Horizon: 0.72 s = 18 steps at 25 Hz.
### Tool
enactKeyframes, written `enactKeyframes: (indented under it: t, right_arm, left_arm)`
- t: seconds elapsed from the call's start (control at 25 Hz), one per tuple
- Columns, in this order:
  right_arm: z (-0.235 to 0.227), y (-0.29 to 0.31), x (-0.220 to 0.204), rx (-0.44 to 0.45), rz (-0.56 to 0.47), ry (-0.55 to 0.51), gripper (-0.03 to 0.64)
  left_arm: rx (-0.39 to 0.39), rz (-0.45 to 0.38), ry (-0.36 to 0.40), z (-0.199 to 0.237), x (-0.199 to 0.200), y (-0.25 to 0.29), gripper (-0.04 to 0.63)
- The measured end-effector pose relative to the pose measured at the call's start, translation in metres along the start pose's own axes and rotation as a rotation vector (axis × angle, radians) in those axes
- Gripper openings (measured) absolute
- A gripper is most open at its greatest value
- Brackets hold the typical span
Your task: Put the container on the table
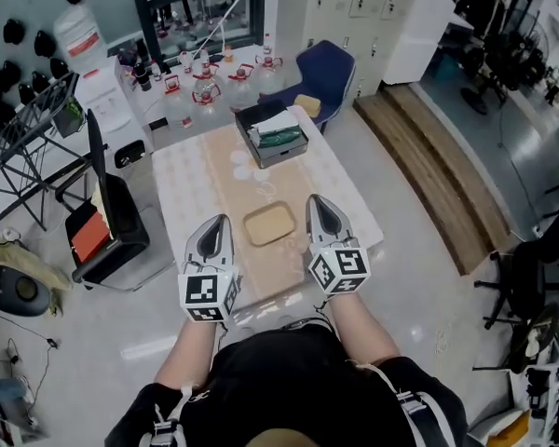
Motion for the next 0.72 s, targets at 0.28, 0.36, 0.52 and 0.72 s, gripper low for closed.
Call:
enactKeyframes:
  t: [0.28,0.36,0.52,0.72]
  right_arm:
    - [0.0,-0.005,-0.003,-0.024,-0.006,0.012,0.014]
    - [0.001,-0.007,-0.002,-0.033,-0.009,0.01,0.014]
    - [0.005,-0.009,-0.001,-0.032,-0.001,-0.011,0.014]
    - [0.012,-0.009,0.003,-0.024,0.0,-0.029,0.014]
  left_arm:
    - [0.0,0.002,0.006,0.001,-0.001,-0.003,0.012]
    - [-0.001,0.002,0.008,0.002,-0.001,-0.004,0.012]
    - [0.001,-0.004,0.007,0.001,0.0,-0.008,0.012]
    - [-0.001,-0.004,0.007,0.003,0.001,-0.01,0.012]
Point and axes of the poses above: the fingertips, and each gripper's own axes: y forward along the fingers, z to its left, x out of its top, the point moved 3 cm from there along -y, backward along the fingers, and after that the axes turned 6 degrees about x, right-handed, at the moved point
